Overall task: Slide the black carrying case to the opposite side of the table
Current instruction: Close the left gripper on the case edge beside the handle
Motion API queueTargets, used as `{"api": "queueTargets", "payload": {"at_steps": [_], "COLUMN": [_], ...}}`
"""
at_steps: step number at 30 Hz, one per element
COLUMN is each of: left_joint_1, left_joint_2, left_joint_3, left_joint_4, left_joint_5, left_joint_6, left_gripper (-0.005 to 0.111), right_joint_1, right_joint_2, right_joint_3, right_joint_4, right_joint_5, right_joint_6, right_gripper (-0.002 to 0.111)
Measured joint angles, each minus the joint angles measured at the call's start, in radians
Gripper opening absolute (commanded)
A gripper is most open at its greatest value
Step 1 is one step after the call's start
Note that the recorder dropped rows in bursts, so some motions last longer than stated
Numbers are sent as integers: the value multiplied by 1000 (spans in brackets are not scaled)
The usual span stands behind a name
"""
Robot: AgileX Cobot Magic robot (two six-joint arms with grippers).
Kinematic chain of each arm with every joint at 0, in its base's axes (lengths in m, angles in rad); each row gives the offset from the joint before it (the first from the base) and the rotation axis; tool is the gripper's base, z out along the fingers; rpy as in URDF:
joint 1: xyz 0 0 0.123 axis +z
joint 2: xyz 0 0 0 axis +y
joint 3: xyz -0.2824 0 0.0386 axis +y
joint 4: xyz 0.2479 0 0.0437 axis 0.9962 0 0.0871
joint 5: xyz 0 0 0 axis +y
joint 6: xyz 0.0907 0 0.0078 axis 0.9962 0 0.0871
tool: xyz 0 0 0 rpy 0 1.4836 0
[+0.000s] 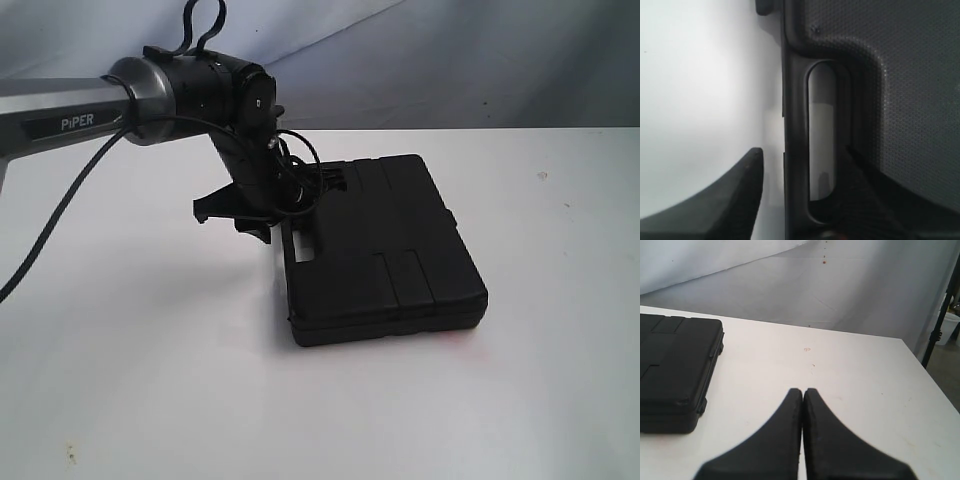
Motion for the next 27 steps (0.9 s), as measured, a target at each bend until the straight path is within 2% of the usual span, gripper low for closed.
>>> {"api": "queueTargets", "payload": {"at_steps": [23, 26, 27], "left_joint_1": [0, 0, 0], "left_joint_2": [55, 66, 68], "left_joint_3": [-1, -1, -1], "left_joint_4": [-10, -10, -10], "left_joint_5": [-31, -31, -31], "left_joint_6": [-33, -37, -37], "left_gripper": [45, 36, 29], "right_joint_1": [0, 0, 0], "right_joint_2": [0, 0, 0], "right_joint_3": [0, 0, 0], "right_joint_4": [0, 0, 0], "right_joint_5": [0, 0, 0], "right_joint_6": [0, 0, 0], "right_gripper": [0, 0, 0]}}
